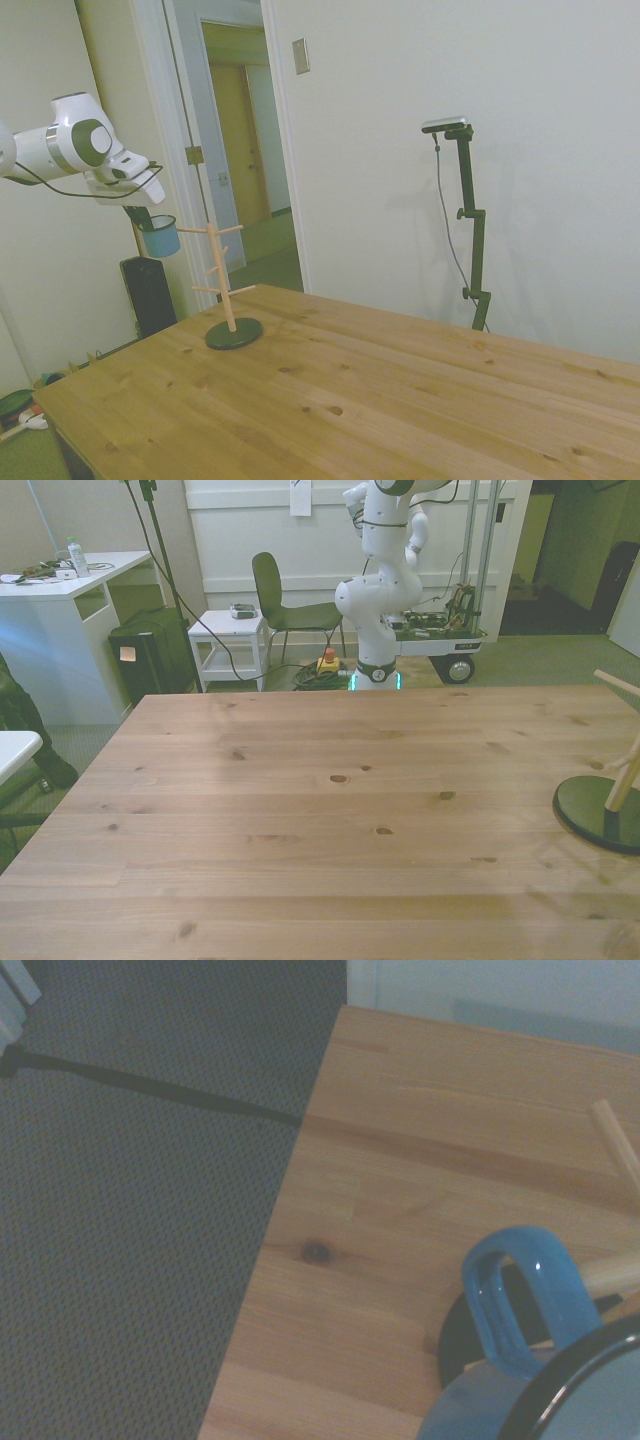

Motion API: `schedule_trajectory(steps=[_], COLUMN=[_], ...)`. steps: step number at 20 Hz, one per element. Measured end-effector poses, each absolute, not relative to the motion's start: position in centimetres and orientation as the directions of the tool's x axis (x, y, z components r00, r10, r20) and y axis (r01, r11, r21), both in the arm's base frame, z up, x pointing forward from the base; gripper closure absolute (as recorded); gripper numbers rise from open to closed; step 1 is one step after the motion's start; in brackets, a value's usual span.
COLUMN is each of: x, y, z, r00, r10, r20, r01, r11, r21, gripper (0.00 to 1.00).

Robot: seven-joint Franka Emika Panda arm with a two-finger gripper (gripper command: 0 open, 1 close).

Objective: Hang the mug

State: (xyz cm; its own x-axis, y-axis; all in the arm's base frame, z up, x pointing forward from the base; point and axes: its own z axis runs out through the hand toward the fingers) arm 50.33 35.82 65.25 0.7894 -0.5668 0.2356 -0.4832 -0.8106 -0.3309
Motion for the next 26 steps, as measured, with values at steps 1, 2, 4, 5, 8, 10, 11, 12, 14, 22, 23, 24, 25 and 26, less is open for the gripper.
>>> schedule_trajectory(steps=[1,2,4,5,8,10,11,12,14,22,23,24,25,26], x=[50.5,50.7,50.9,51.0,51.5,52.0,52.3,52.5,53.1,54.1,54.1,54.1,54.0,53.8], y=[35.6,35.4,35.0,34.8,34.1,33.3,32.9,32.5,31.5,29.6,29.6,29.5,29.4,29.3], z=[65.4,65.4,65.4,65.4,65.5,65.5,65.5,65.5,65.4,64.1,63.7,63.4,63.2,63.0], r00=[0.786,0.783,0.779,0.777,0.769,0.762,0.759,0.757,0.753,0.753,0.754,0.755,0.755,0.756], r10=[-0.571,-0.574,-0.58,-0.583,-0.595,-0.604,-0.608,-0.611,-0.617,-0.62,-0.62,-0.619,-0.619,-0.617], r20=[0.237,0.237,0.238,0.238,0.236,0.235,0.233,0.23,0.228,0.219,0.218,0.216,0.217,0.218], r01=[-0.487,-0.49,-0.496,-0.499,-0.51,-0.52,-0.524,-0.528,-0.535,-0.549,-0.55,-0.551,-0.55,-0.549], r11=[-0.808,-0.806,-0.802,-0.8,-0.792,-0.786,-0.783,-0.78,-0.776,-0.776,-0.777,-0.778,-0.778,-0.779], r21=[-0.332,-0.333,-0.333,-0.333,-0.334,-0.335,-0.335,-0.335,-0.334,-0.311,-0.306,-0.302,-0.303,-0.303], gripper=[1.0,1.0,1.0,1.0,1.0,1.0,1.0,1.0,1.0,1.0,1.0,1.0,1.0,1.0])
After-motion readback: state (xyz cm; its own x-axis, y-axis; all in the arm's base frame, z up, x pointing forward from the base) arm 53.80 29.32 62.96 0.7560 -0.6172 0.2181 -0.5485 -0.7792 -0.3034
